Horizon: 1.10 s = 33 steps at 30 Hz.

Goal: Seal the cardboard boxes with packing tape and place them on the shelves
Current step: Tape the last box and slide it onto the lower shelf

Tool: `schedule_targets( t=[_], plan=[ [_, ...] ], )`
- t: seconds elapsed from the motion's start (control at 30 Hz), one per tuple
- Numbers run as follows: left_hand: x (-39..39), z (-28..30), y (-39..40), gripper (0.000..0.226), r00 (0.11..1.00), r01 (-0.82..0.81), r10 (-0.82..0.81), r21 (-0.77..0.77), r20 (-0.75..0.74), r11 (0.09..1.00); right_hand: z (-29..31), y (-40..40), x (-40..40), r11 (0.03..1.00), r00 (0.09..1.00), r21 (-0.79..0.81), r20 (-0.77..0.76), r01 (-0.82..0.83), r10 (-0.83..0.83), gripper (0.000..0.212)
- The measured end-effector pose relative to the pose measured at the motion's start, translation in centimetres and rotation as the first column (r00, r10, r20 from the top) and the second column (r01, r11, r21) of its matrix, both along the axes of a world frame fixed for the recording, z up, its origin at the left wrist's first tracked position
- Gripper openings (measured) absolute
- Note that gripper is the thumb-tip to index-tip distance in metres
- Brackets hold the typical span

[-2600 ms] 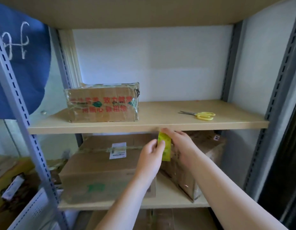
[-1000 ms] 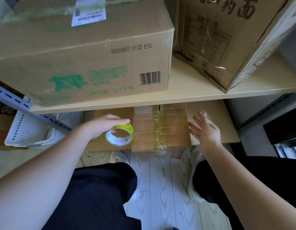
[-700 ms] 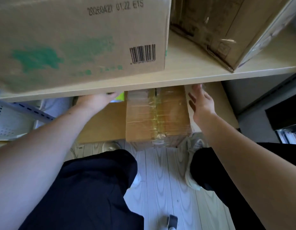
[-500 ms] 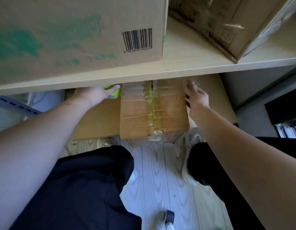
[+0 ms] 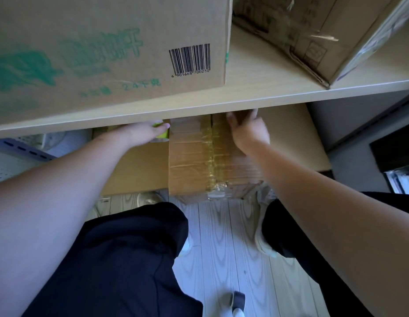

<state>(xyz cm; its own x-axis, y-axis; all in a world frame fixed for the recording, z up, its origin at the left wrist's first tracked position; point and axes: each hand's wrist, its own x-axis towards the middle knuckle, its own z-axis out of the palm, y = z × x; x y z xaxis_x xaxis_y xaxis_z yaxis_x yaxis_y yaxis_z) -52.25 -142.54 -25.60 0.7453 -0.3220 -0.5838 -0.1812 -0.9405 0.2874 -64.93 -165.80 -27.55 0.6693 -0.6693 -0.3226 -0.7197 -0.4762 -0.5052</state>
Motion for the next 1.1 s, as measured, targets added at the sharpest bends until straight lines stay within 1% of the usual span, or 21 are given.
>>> schedule_targets(
  t=[0.03,0.07,0.1,0.13,0.2,0.23,0.27,0.33,0.37,0.43,0.5,0.57,0.6,0.7,0.77,0.83,0.93,0.97,1.03,1.07,1.1],
  plan=[
    [0.0,0.0,0.0,0.045,1.000,0.017,-0.017,-0.020,-0.019,1.000,-0.2,0.9,-0.2,0.993,0.995,-0.066,-0.041,-0.094,0.091,0.084],
    [-0.2,0.0,0.1,0.032,0.999,0.033,-0.036,-0.069,-0.033,0.997,-0.5,1.2,-0.6,0.976,0.987,-0.152,-0.061,-0.158,0.150,0.086],
    [-0.7,0.4,0.2,0.030,0.997,0.052,-0.059,-0.143,-0.051,0.988,-0.5,0.7,-1.2,0.953,0.977,-0.219,-0.084,-0.211,0.197,0.086],
    [-1.6,0.9,0.4,0.035,0.993,0.054,-0.075,-0.222,-0.088,0.974,-0.5,-0.1,-1.7,0.924,0.961,-0.266,-0.113,-0.274,0.252,0.085],
    [-4.0,1.7,0.9,0.040,0.969,0.018,-0.112,-0.390,-0.219,0.921,-0.2,-2.6,-2.1,0.881,0.916,-0.259,-0.179,-0.396,0.359,0.084],
    [-5.4,1.8,1.0,0.043,0.954,-0.002,-0.134,-0.452,-0.270,0.892,0.1,-3.7,-2.2,0.859,0.888,-0.241,-0.218,-0.452,0.406,0.083],
    [-6.5,1.7,1.0,0.045,0.947,-0.015,-0.140,-0.475,-0.290,0.880,0.4,-4.4,-2.0,0.829,0.857,-0.243,-0.252,-0.505,0.449,0.081],
    [-7.6,0.8,1.4,0.046,0.951,-0.037,-0.097,-0.422,-0.292,0.906,0.7,-3.5,-1.2,0.766,0.806,-0.278,-0.333,-0.580,0.489,0.081],
    [-7.8,0.2,1.9,0.044,0.950,-0.058,-0.064,-0.374,-0.305,0.926,0.7,-1.9,-0.9,0.759,0.797,-0.278,-0.358,-0.589,0.487,0.084],
    [-8.3,-0.5,2.7,0.040,0.925,-0.113,-0.018,-0.322,-0.379,0.940,0.0,1.7,-0.9,0.804,0.831,-0.273,-0.359,-0.529,0.425,0.098],
    [-8.6,-0.7,3.2,0.039,0.917,-0.124,-0.016,-0.323,-0.398,0.938,-1.0,3.7,-1.5,0.809,0.868,-0.351,-0.347,-0.471,0.355,0.110],
    [-8.8,-0.7,3.5,0.041,0.937,-0.090,-0.033,-0.334,-0.348,0.938,-1.5,4.2,-1.6,0.777,0.880,-0.428,-0.336,-0.461,0.337,0.106],
    [-8.7,-0.8,3.5,0.042,0.944,-0.072,-0.046,-0.339,-0.326,0.938,-1.6,4.6,-1.6,0.769,0.879,-0.434,-0.314,-0.468,0.358,0.101],
    [-8.5,-1.3,3.7,0.042,0.946,-0.055,-0.068,-0.361,-0.318,0.931,-1.9,8.5,-1.8,0.758,0.848,-0.381,-0.205,-0.529,0.489,0.093],
    [-8.3,-1.4,3.8,0.041,0.934,-0.069,-0.065,-0.357,-0.351,0.931,-2.6,12.1,-2.4,0.735,0.815,-0.367,-0.142,-0.570,0.562,0.079],
    [-8.3,-1.4,4.1,0.040,0.895,-0.147,-0.026,-0.350,-0.445,0.925,-3.3,14.0,-3.2,0.693,0.761,-0.361,-0.083,-0.624,0.643,0.067],
    [-8.1,-1.4,4.3,0.033,0.809,-0.324,0.059,-0.359,-0.584,0.875,-3.4,13.3,-3.4,0.547,0.606,-0.410,-0.019,-0.730,0.795,0.066],
    [-7.9,-1.5,4.5,0.029,0.774,-0.380,0.085,-0.354,-0.627,0.855,-3.5,12.7,-3.2,0.506,0.563,-0.408,-0.024,-0.760,0.826,0.068],
    [-7.4,-1.8,4.7,0.028,0.668,-0.461,0.093,-0.312,-0.738,0.831,-3.4,11.9,-2.8,0.459,0.514,-0.372,-0.060,-0.807,0.856,0.070],
    [-7.2,-1.9,4.8,0.030,0.615,-0.475,0.082,-0.285,-0.784,0.833,-3.3,11.7,-2.5,0.440,0.498,-0.363,-0.079,-0.821,0.864,0.071],
    [-6.9,-1.9,4.8,0.030,0.584,-0.476,0.073,-0.269,-0.808,0.837,-3.2,11.4,-2.3,0.424,0.485,-0.360,-0.096,-0.831,0.869,0.073]
  ],
)
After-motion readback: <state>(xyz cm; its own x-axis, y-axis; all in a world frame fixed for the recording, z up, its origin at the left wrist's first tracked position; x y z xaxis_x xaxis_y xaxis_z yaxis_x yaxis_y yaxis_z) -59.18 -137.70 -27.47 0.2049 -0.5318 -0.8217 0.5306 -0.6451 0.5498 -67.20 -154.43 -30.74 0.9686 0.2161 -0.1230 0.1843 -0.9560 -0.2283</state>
